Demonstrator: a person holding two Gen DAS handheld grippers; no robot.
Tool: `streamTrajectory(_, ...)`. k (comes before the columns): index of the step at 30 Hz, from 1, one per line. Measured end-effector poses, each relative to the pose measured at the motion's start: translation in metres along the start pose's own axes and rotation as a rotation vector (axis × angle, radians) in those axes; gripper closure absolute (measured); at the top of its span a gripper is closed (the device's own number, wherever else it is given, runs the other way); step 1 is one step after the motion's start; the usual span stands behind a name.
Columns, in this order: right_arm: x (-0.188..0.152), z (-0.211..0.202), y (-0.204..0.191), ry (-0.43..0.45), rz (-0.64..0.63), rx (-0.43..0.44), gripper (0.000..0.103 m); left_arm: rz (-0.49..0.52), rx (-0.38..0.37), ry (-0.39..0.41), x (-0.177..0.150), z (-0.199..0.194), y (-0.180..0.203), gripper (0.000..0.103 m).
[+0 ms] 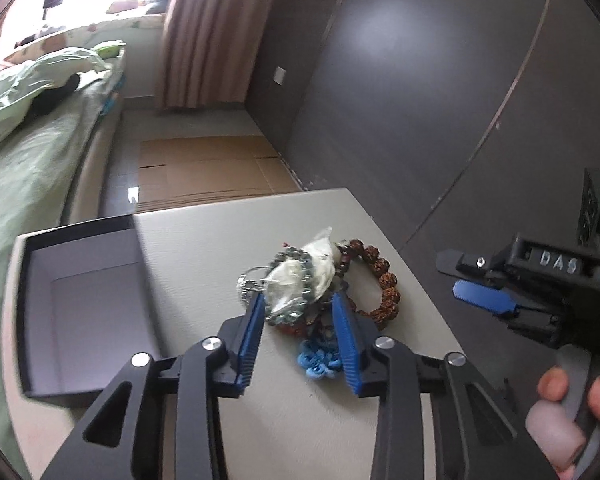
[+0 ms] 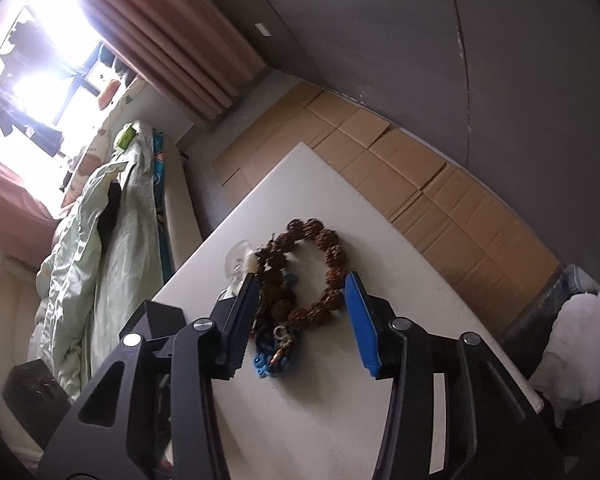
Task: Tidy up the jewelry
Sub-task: 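Move both tools toward the jewelry pile, then grasp the brown bead bracelet with the right tool while the left tool grasps a dark bead strand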
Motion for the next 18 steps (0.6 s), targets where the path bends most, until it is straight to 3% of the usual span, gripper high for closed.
streamTrajectory(13,0.011,0.006,-0.001,-0.018,0.021,0.009,0.058,0.059,0.0,-0.087,-0.01,0.059,0.0,0.085)
streamTrajectory(18,0.011,0.007,0.003,-0.022,0.016,0.0,0.058,0.075,0.02,-0.111,-0.019,0.063,0.0,0.095)
Point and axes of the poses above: each gripper's, at about its wrist camera, not at the fingertips, and z roughly the way its jaws point, y to its right, x to its top, the point moved 9 cm from there along z, roughly the way its jaws point, and after that the axes turned 6 degrees about z, right-handed, at the moved point
